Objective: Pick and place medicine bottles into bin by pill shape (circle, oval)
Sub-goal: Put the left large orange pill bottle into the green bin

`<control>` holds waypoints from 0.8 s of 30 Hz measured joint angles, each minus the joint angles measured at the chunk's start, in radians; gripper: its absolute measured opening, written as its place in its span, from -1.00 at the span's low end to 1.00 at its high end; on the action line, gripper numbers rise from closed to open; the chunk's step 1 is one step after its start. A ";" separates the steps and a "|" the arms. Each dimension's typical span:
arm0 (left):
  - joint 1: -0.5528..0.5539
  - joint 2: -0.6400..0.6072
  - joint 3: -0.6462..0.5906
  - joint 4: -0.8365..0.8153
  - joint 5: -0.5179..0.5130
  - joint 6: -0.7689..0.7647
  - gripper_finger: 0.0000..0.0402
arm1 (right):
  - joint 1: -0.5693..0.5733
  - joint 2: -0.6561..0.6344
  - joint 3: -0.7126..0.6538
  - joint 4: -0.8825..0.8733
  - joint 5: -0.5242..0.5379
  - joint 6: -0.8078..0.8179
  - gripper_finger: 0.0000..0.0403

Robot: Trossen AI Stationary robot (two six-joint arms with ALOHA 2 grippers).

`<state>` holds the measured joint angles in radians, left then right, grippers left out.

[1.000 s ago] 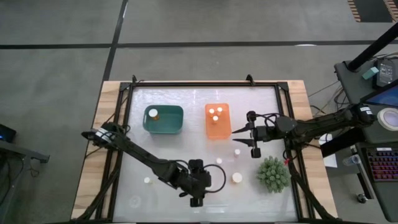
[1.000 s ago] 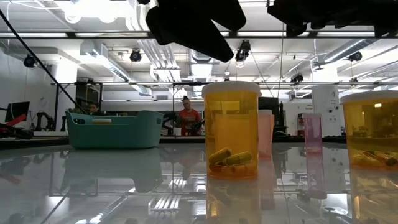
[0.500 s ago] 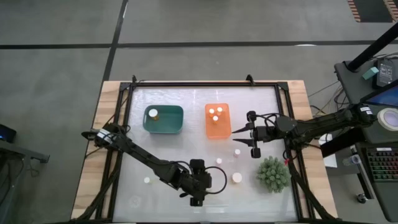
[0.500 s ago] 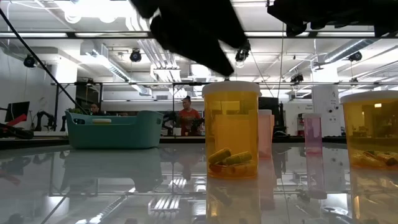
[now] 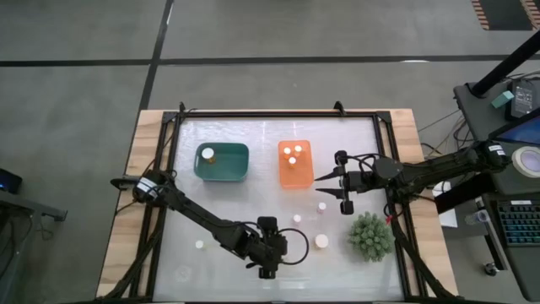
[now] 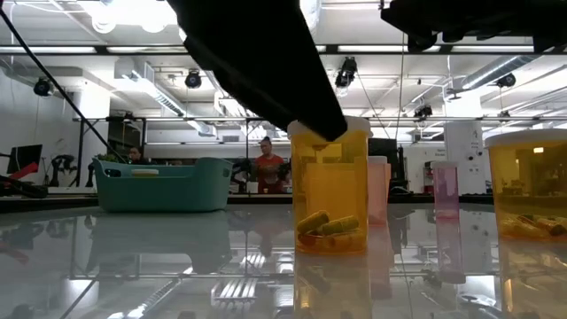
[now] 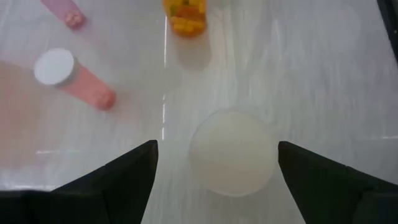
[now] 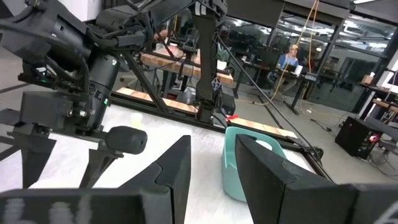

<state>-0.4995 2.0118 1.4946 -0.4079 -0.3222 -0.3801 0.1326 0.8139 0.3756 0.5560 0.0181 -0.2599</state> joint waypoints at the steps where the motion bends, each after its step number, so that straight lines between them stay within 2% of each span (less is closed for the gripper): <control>1: 0.000 0.000 -0.004 0.017 0.000 0.000 0.56 | 0.000 0.000 0.000 -0.001 0.000 0.000 -0.42; 10: 0.000 -0.001 -0.031 0.067 0.002 -0.001 0.52 | 0.000 0.001 0.000 -0.014 0.000 0.015 -0.42; 24: 0.002 0.000 -0.031 0.064 0.003 -0.001 -0.04 | 0.000 0.001 0.000 -0.027 0.000 0.053 -0.42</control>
<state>-0.4980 2.0113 1.4631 -0.3439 -0.3196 -0.3809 0.1326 0.8146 0.3759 0.5289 0.0185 -0.2066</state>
